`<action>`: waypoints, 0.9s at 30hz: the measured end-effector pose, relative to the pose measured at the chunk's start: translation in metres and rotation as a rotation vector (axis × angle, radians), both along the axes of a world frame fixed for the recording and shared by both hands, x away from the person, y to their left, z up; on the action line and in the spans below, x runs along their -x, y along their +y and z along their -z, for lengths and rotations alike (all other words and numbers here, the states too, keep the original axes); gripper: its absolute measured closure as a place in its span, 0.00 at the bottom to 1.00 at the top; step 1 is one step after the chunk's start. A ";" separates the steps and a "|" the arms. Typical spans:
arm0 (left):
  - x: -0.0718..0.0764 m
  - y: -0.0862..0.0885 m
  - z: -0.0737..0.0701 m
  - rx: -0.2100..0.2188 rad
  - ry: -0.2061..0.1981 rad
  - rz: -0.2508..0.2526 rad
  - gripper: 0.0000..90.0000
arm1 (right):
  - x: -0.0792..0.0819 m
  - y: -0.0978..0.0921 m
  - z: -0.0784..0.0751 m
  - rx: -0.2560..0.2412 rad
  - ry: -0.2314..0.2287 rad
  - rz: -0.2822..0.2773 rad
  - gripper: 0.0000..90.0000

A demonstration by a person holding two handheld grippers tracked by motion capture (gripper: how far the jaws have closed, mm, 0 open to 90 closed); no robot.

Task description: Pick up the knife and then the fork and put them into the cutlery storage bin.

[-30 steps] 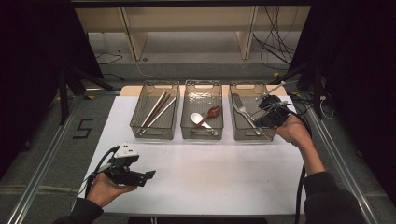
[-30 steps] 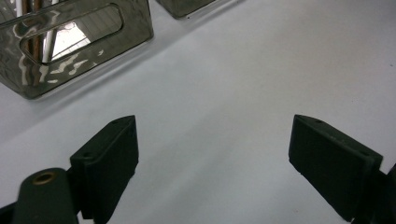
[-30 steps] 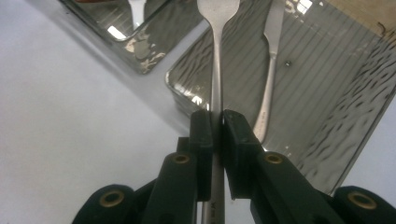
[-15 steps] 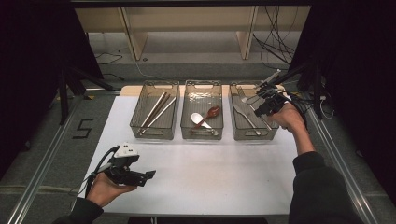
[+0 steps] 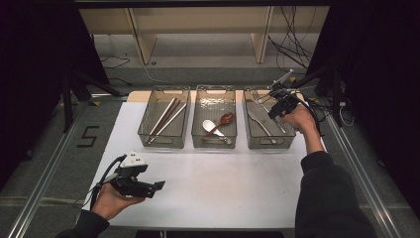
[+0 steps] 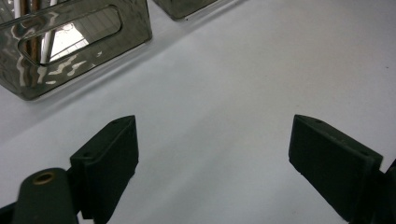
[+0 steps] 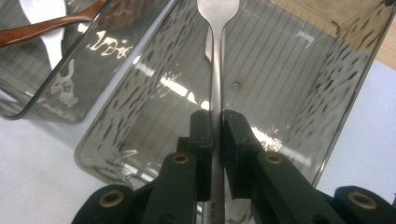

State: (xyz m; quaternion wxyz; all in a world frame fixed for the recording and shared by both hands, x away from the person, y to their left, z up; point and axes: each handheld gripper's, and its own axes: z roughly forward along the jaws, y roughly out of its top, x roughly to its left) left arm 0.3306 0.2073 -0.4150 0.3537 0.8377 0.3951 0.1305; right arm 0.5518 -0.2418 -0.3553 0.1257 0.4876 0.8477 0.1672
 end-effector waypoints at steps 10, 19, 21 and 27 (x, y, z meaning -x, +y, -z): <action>0.000 0.000 0.000 -0.004 0.002 0.005 0.17 | -0.008 0.005 0.009 0.018 0.001 0.026 0.92; 0.001 0.001 -0.001 0.001 -0.002 0.000 0.17 | -0.008 0.011 0.007 -0.014 -0.015 0.023 0.70; 0.001 0.001 -0.001 0.002 -0.002 -0.001 0.17 | -0.005 0.010 0.006 -0.016 -0.015 0.016 0.66; 0.001 0.000 -0.001 -0.001 -0.002 -0.003 0.17 | 0.012 0.008 -0.002 -0.082 -0.051 -0.004 0.53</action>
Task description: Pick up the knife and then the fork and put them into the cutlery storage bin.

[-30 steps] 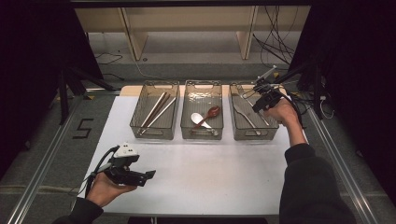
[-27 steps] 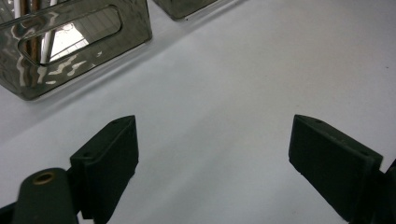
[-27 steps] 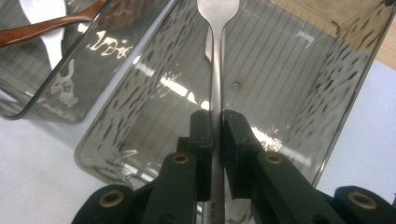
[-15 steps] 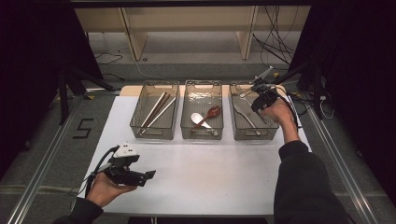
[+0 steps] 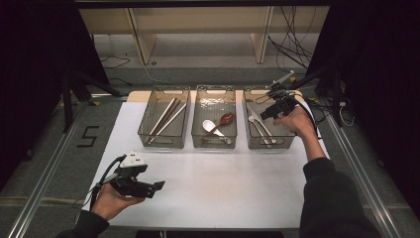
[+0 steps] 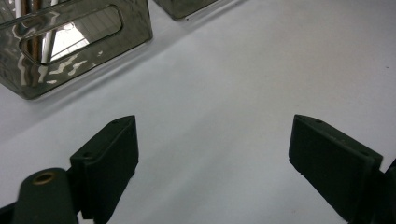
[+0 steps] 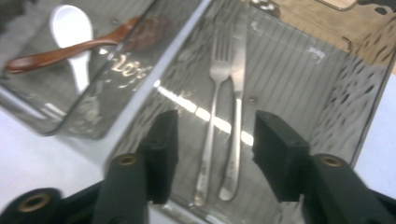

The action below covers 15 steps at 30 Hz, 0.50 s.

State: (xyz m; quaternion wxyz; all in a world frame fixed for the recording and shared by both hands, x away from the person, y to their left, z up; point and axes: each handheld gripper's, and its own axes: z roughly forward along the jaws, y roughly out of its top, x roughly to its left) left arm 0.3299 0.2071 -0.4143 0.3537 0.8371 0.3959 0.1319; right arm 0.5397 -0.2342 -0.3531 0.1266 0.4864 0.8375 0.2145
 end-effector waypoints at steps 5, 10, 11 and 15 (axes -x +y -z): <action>0.000 0.000 0.000 -0.004 0.001 0.004 0.17 | 0.020 -0.002 0.000 -0.108 -0.024 -0.030 0.46; 0.000 0.001 -0.001 0.004 -0.001 -0.001 0.17 | 0.043 0.001 0.002 -0.182 -0.041 -0.077 0.40; 0.000 0.001 -0.001 0.006 -0.002 0.000 0.17 | 0.049 0.003 0.002 -0.186 -0.049 -0.090 0.38; 0.000 0.000 -0.001 0.007 -0.003 0.002 0.17 | 0.069 0.011 0.000 -0.192 -0.065 -0.123 0.37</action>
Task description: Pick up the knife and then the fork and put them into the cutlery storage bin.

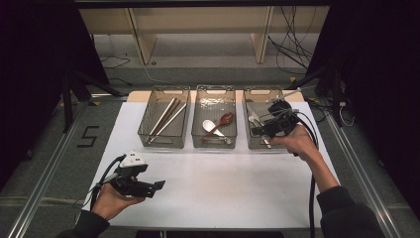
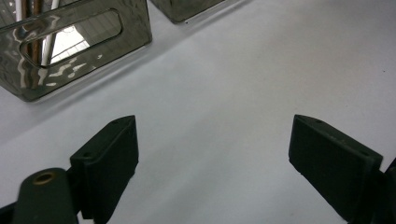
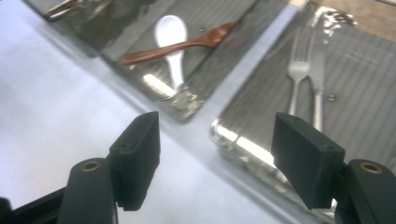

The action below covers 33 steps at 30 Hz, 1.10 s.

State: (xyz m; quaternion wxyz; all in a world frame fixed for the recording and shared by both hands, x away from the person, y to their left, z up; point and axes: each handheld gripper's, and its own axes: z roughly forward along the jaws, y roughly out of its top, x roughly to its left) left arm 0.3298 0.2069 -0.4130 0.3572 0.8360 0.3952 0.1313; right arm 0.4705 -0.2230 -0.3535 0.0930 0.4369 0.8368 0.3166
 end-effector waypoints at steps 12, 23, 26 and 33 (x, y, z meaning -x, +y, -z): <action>0.000 0.001 0.000 0.006 -0.004 -0.001 0.17 | 0.037 0.006 0.004 -0.041 -0.041 -0.027 0.35; 0.001 0.000 -0.001 0.012 -0.006 -0.005 0.17 | 0.062 0.005 0.013 -0.087 -0.062 -0.039 0.34; 0.001 0.001 -0.002 0.013 -0.009 -0.004 0.17 | 0.071 0.003 0.017 -0.110 -0.068 -0.035 0.34; 0.001 0.001 -0.002 0.021 -0.015 -0.003 0.17 | 0.093 -0.002 0.028 -0.158 -0.069 -0.027 0.32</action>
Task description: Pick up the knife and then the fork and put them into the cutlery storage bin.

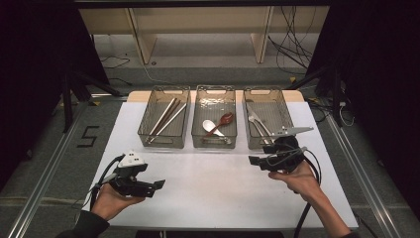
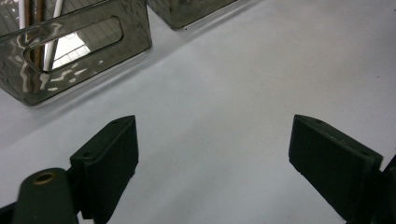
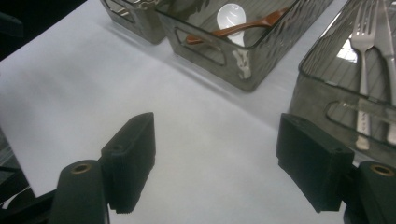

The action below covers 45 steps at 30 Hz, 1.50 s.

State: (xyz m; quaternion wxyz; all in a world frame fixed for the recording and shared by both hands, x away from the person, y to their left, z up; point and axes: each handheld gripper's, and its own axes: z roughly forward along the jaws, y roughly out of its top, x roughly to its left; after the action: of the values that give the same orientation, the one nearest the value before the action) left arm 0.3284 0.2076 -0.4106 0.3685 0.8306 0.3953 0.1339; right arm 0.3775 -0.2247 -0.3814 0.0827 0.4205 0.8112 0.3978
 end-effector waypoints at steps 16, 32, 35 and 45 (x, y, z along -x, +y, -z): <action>0.003 0.003 -0.003 0.028 -0.010 -0.002 0.17 | 0.047 0.004 0.020 -0.028 -0.047 -0.008 0.27; 0.007 0.003 -0.005 0.053 -0.014 0.001 0.17 | 0.058 0.000 0.031 -0.050 -0.046 0.017 0.24; 0.008 0.003 -0.005 0.064 -0.012 -0.004 0.17 | 0.059 0.000 0.031 -0.058 -0.049 0.023 0.24; 0.009 0.003 -0.006 0.065 -0.018 0.000 0.17 | 0.060 -0.001 0.029 -0.069 -0.070 0.023 0.24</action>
State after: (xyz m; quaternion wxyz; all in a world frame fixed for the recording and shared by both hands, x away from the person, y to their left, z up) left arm 0.3194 0.2106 -0.4051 0.3991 0.8170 0.3960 0.1285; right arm 0.3178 -0.2257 -0.4101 0.1008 0.4181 0.7889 0.4388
